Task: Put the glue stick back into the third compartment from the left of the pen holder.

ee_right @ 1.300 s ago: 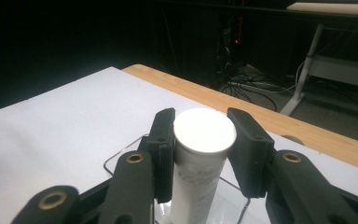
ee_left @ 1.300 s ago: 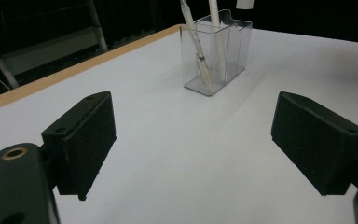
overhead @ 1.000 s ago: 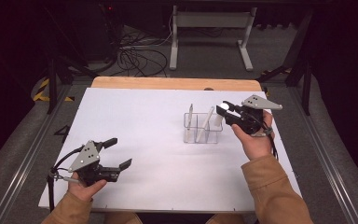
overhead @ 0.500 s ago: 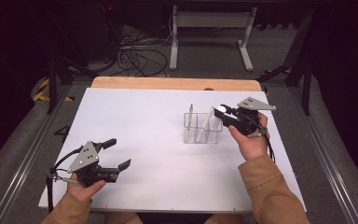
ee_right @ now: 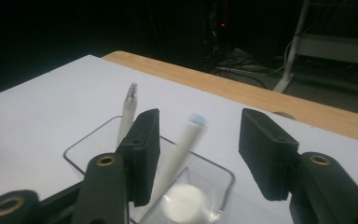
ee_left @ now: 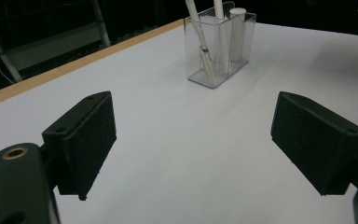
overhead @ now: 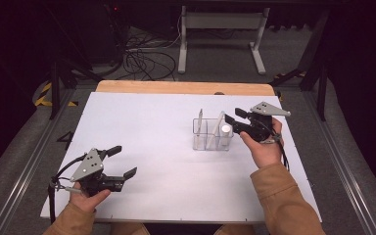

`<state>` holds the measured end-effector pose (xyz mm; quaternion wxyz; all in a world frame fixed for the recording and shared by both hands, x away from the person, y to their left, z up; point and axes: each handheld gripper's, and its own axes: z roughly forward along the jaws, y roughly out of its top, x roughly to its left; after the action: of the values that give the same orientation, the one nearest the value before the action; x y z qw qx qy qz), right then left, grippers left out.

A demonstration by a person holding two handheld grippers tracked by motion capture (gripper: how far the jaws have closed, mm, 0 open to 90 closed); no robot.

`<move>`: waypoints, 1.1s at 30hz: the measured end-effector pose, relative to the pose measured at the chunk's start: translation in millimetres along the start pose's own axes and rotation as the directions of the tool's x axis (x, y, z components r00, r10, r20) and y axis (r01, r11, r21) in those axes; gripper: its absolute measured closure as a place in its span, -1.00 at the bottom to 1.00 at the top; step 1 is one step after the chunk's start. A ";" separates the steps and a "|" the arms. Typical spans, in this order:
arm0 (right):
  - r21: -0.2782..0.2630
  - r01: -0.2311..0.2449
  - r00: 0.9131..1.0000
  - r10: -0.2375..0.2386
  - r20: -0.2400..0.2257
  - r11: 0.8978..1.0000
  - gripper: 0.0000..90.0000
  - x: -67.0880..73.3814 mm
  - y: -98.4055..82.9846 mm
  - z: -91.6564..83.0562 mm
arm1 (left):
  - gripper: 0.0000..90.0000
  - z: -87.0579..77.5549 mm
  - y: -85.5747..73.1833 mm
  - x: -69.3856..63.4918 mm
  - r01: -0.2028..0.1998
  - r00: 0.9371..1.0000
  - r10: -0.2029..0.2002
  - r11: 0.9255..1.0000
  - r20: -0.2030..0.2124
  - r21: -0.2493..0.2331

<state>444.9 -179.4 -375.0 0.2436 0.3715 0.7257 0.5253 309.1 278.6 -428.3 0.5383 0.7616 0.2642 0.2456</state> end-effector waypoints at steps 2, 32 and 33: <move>-0.009 0.001 1.000 -0.001 0.005 1.000 -0.01 -1.2 0.7 -2.5 | -0.67 -0.5 -0.1 0.2 0.000 1.000 0.000 1.000 -0.002 0.000; -0.109 0.111 0.986 -0.124 -0.112 0.988 -0.26 33.8 1.1 -65.7 | -0.72 -12.9 -0.7 2.3 0.023 1.000 -0.023 1.000 0.002 -0.004; -0.108 0.114 0.985 -0.127 -0.118 0.988 -0.28 34.3 -0.7 -67.4 | -0.73 -13.8 -0.6 2.9 0.021 1.000 -0.021 1.000 0.004 -0.009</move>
<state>373.8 -191.5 -352.2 0.2477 0.2806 0.7331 0.5679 302.1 290.2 -424.4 0.5449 0.7567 0.2702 0.2397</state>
